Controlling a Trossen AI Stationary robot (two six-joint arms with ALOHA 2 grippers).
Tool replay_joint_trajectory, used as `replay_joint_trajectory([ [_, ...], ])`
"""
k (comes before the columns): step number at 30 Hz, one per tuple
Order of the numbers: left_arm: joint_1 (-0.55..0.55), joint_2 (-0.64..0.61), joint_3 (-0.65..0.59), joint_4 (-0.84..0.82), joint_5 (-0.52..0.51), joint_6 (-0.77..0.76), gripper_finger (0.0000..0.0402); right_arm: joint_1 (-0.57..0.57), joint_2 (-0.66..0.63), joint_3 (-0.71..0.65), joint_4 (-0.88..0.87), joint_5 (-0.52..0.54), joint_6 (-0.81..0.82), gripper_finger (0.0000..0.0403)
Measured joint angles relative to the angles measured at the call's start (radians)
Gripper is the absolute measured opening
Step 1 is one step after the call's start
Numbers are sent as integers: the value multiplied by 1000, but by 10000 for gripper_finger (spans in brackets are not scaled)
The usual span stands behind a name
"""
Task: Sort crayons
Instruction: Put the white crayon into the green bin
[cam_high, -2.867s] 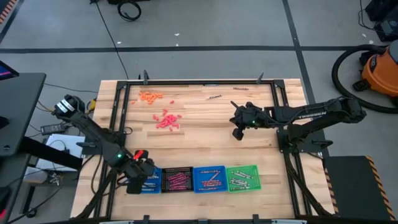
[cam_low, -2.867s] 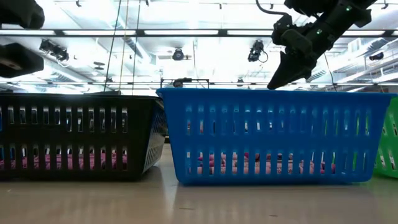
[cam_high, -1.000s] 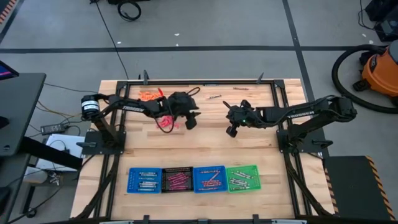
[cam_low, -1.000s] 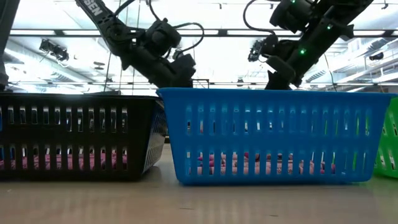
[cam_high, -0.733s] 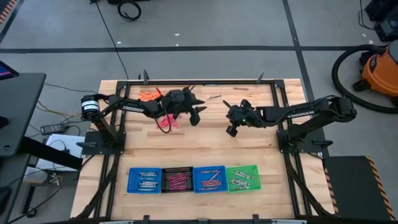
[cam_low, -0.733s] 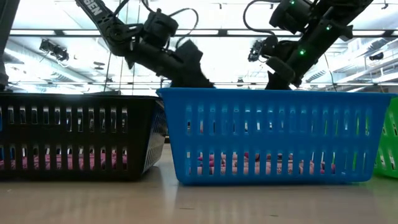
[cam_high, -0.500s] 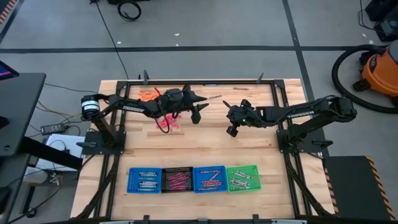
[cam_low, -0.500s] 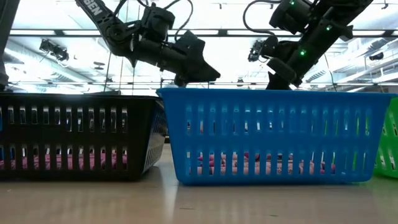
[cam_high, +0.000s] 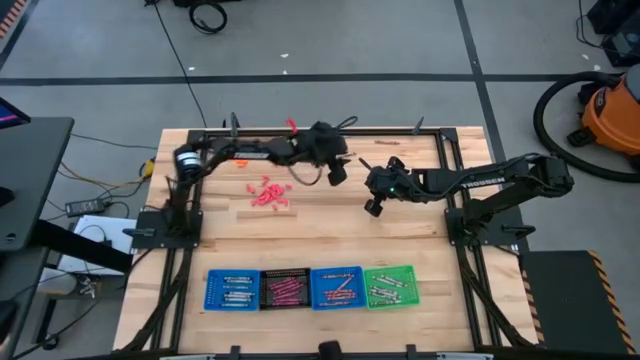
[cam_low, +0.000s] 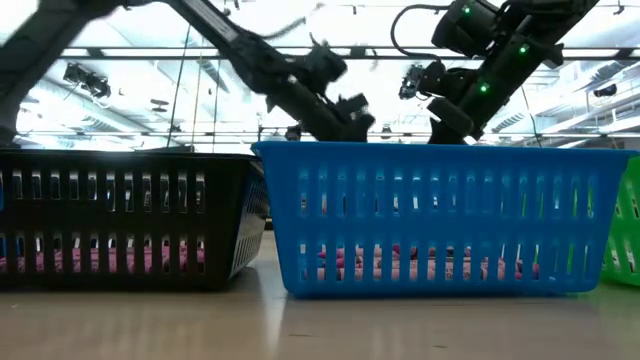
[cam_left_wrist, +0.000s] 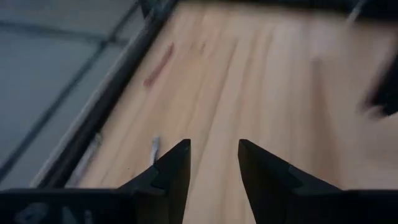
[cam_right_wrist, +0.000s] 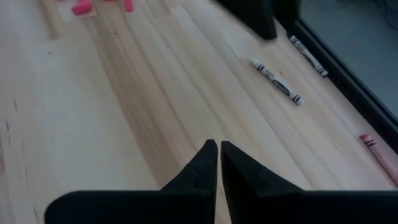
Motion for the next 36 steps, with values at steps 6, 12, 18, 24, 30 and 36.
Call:
replay_joint_trajectory([
  [6,52,158,260,-285,24,-10,144,0,-3,0,-39,0,-7,28],
  [12,73,265,424,-464,44,18,144,-48,-8,0,-46,-5,-48,28],
  [18,88,307,465,-541,87,21,144,-163,-7,-15,5,-101,-144,28],
  [24,95,289,467,-639,66,65,144,-312,42,-37,189,-320,-248,27],
  [30,95,266,417,-626,52,78,144,-410,159,-38,302,-399,-286,15],
  [36,67,153,236,-496,133,70,144,-440,282,39,346,-423,-310,20],
])
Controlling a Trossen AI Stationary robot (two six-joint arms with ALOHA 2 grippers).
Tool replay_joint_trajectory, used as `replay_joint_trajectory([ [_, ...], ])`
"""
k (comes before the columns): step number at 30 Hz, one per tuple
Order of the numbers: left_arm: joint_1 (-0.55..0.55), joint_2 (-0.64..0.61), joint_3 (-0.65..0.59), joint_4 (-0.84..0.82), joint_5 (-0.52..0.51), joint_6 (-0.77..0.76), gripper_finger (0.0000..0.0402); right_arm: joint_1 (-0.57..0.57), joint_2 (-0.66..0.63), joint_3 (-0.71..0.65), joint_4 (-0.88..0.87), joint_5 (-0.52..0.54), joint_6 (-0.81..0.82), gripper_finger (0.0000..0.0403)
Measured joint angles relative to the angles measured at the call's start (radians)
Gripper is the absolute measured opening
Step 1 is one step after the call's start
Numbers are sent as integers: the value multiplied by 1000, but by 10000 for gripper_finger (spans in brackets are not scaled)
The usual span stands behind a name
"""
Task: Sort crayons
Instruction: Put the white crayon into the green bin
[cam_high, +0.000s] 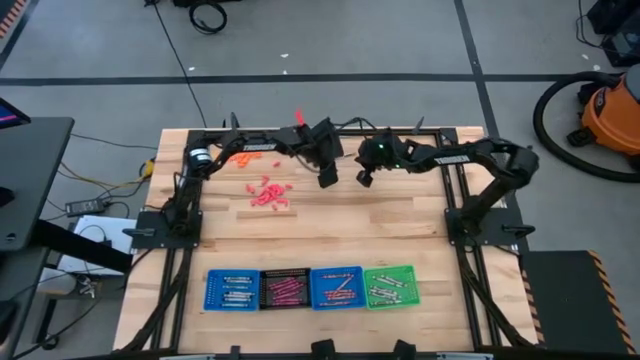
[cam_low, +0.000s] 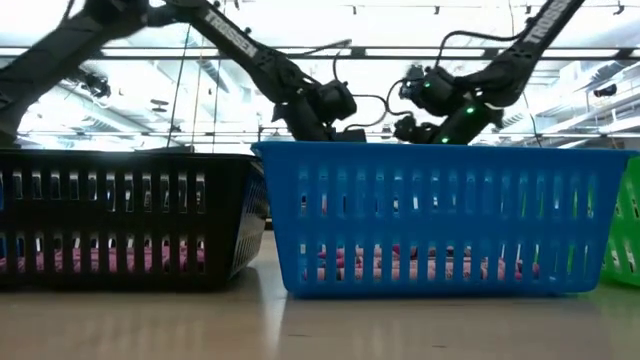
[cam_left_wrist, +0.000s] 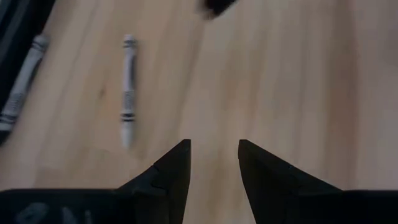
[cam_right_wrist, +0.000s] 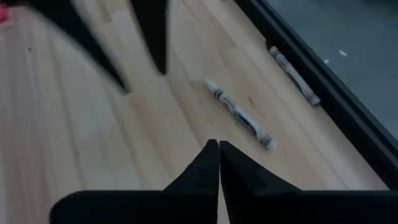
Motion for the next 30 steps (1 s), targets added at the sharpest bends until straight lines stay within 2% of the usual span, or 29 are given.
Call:
replay_joint_trajectory([
  [5,-34,-113,-172,136,-6,-43,144,-10,105,117,-54,-8,-5,57],
  [11,-78,-243,-339,221,-22,-79,144,-9,230,284,-168,-13,-19,128],
  [14,-97,-301,-410,247,-31,-100,144,-10,283,366,-216,-2,-20,149],
  [21,-118,-427,-586,343,-53,-138,144,-20,374,514,-369,4,-64,148],
  [27,-135,-515,-731,474,-50,-175,144,-51,444,561,-444,5,-90,132],
  [30,-150,-551,-787,482,-48,-180,144,-62,460,570,-477,4,-95,127],
])
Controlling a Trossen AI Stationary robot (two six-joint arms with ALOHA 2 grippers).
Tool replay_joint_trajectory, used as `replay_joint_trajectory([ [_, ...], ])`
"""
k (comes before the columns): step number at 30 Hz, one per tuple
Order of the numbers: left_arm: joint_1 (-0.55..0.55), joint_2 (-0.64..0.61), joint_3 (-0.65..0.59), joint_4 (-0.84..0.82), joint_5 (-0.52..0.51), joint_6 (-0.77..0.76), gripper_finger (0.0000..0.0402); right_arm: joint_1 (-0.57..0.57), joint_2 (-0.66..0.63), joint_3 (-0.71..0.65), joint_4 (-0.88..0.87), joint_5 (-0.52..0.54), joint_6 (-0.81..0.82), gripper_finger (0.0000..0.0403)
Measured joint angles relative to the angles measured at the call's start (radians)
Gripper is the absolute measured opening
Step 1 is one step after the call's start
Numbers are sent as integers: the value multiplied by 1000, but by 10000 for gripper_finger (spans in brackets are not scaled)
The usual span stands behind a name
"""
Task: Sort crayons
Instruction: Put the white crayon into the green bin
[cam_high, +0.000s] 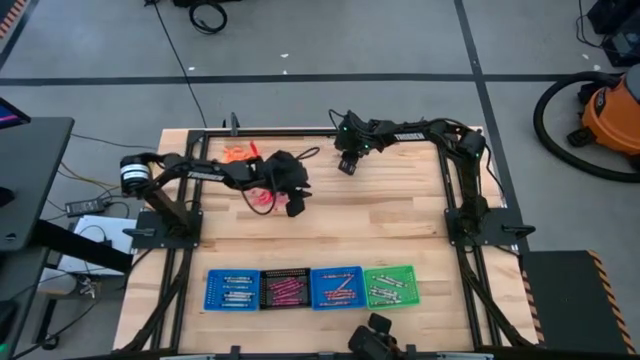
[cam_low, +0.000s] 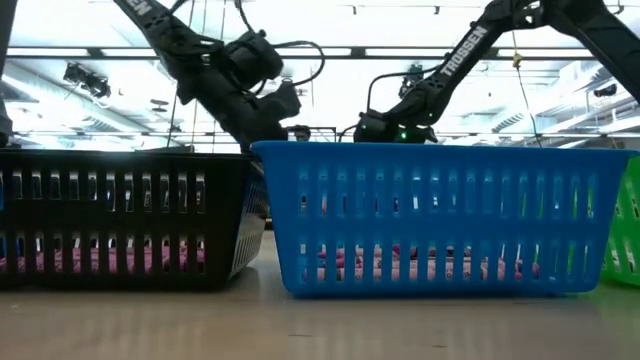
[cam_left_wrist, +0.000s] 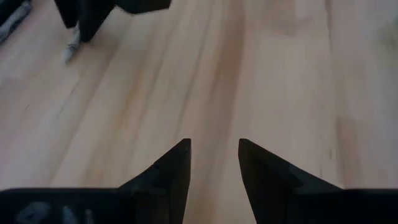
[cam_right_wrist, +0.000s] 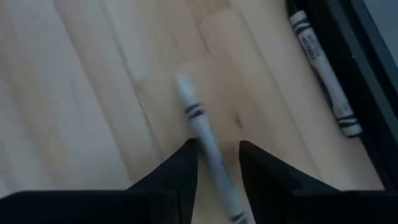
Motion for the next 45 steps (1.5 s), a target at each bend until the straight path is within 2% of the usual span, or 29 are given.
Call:
replay_joint_trajectory([
  [6,-39,-32,-47,-1,1,-4,144,-6,3,5,-84,-36,-3,106],
  [16,-76,-28,-46,53,0,-31,144,35,-2,2,-154,-43,28,8],
  [20,-80,-28,-46,88,1,-106,144,54,-12,1,-165,-56,43,7],
  [25,-113,21,-47,76,-5,-24,144,105,-42,-7,-189,-61,42,5],
  [32,-149,131,-47,114,-197,102,151,186,-72,-6,-182,-62,46,5],
  [36,-154,146,-47,138,-251,127,178,236,-72,-6,-176,-60,49,5],
  [41,-145,146,-47,149,-269,154,226,290,-72,-6,-174,-56,70,5],
  [45,-139,146,-47,171,-271,164,249,325,-73,-5,-164,-58,88,5],
])
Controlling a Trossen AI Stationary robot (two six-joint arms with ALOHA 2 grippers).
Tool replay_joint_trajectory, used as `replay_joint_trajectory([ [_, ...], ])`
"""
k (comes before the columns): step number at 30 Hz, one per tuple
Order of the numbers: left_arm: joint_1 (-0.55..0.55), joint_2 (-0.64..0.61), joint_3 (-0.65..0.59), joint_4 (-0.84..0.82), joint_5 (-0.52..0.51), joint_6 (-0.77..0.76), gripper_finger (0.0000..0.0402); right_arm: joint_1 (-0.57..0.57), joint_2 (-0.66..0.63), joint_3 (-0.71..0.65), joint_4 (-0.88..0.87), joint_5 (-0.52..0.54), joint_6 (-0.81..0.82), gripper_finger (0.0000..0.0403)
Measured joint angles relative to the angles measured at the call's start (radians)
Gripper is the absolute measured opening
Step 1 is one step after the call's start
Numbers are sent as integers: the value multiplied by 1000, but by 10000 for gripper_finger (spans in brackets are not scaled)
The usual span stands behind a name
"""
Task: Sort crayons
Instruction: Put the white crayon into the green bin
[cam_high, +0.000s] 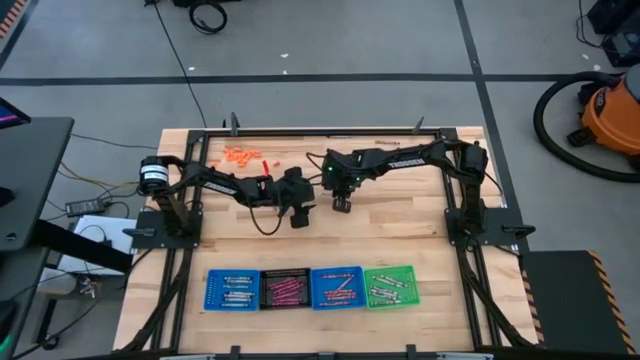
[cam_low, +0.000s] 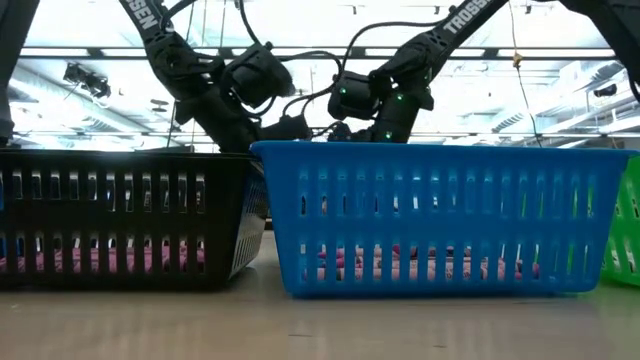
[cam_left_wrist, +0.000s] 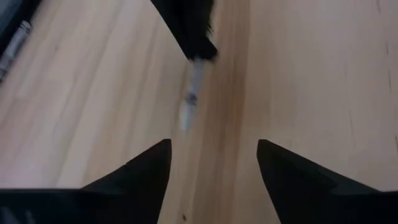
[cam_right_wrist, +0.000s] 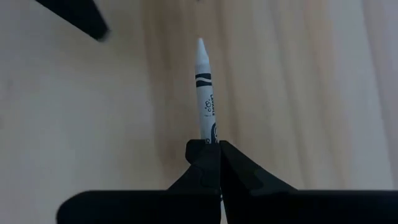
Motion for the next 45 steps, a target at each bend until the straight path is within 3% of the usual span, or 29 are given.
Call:
replay_joint_trajectory([
  [19,-3,0,0,16,0,16,245,60,-2,2,100,-81,52,6],
  [23,-3,0,0,15,0,14,210,60,-3,2,116,-103,56,6],
  [36,-4,0,0,-11,13,13,37,59,-4,2,130,-103,90,15],
  [39,-4,-1,0,-13,12,13,23,59,-4,2,128,-97,94,33],
  [45,-3,-1,0,-17,15,-6,32,51,-35,2,66,-99,94,85],
])
